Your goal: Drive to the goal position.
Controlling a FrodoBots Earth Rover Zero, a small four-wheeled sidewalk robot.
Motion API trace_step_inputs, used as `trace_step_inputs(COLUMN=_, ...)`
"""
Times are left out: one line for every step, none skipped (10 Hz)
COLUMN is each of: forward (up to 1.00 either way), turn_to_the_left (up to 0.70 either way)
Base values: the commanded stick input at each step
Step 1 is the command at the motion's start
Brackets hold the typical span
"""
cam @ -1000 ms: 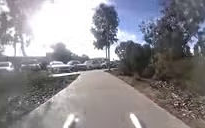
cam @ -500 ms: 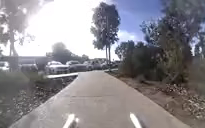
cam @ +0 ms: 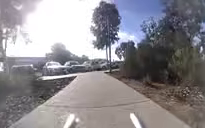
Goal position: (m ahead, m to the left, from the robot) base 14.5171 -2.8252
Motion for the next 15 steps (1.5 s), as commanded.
trace_step_inputs(forward=1.00, turn_to_the_left=0.00)
trace_step_inputs(forward=1.00, turn_to_the_left=0.00)
trace_step_inputs(forward=1.00, turn_to_the_left=0.00)
trace_step_inputs(forward=1.00, turn_to_the_left=0.00)
trace_step_inputs(forward=1.00, turn_to_the_left=0.00)
trace_step_inputs(forward=1.00, turn_to_the_left=0.00)
trace_step_inputs(forward=1.00, turn_to_the_left=0.00)
trace_step_inputs(forward=1.00, turn_to_the_left=0.00)
trace_step_inputs(forward=1.00, turn_to_the_left=0.00)
trace_step_inputs(forward=1.00, turn_to_the_left=0.00)
trace_step_inputs(forward=1.00, turn_to_the_left=0.00)
trace_step_inputs(forward=1.00, turn_to_the_left=0.00)
trace_step_inputs(forward=1.00, turn_to_the_left=0.00)
trace_step_inputs(forward=1.00, turn_to_the_left=0.00)
trace_step_inputs(forward=1.00, turn_to_the_left=0.00)
